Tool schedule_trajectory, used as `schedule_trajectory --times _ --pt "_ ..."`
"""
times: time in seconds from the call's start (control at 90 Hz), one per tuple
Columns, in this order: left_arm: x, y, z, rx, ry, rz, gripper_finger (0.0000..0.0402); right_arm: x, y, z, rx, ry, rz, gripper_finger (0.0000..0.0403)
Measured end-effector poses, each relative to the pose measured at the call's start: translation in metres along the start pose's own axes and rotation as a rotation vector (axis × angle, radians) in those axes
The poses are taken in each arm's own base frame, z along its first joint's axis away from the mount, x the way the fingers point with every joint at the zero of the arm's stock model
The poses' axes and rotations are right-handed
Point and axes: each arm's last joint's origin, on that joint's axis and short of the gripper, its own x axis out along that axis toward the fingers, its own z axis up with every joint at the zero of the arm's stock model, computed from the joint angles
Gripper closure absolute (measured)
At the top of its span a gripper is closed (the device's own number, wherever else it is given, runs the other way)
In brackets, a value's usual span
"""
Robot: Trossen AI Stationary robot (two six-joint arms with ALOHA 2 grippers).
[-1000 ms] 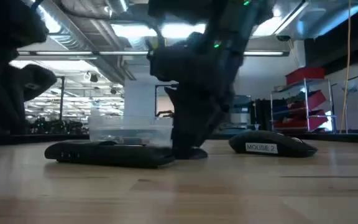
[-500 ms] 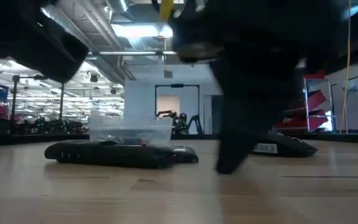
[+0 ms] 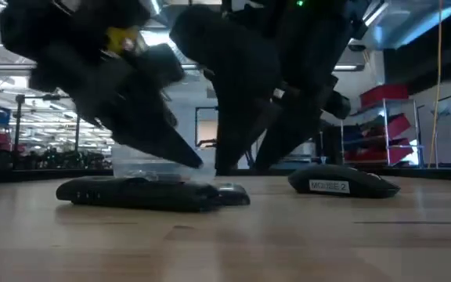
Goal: Insert battery
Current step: Close the remote control battery cover
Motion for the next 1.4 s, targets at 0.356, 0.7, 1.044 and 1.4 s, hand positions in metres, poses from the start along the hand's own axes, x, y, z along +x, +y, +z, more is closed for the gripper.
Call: schedule_trajectory --times 0.356,0.7,1.044,1.4 --pt "0.023 0.0 0.004 0.01 0.024 -0.056 0.04 0.017 -0.002 -0.003 0.064 0.063 -0.02 0.0151" --pt "0.019 -0.006 0.004 0.018 0.046 -0.091 0.04 0.005 -0.008 -0.021 -0.126 0.169 -0.088 0.0151" --pt "-0.009 -0.001 0.028 0.048 0.018 -0.045 0.04 -0.001 -0.003 -0.031 -0.184 0.189 -0.059 0.0151" --pt "-0.014 -0.012 0.022 -0.032 0.098 -0.162 0.04 -0.013 0.007 -0.05 -0.372 0.193 0.01 0.0151"
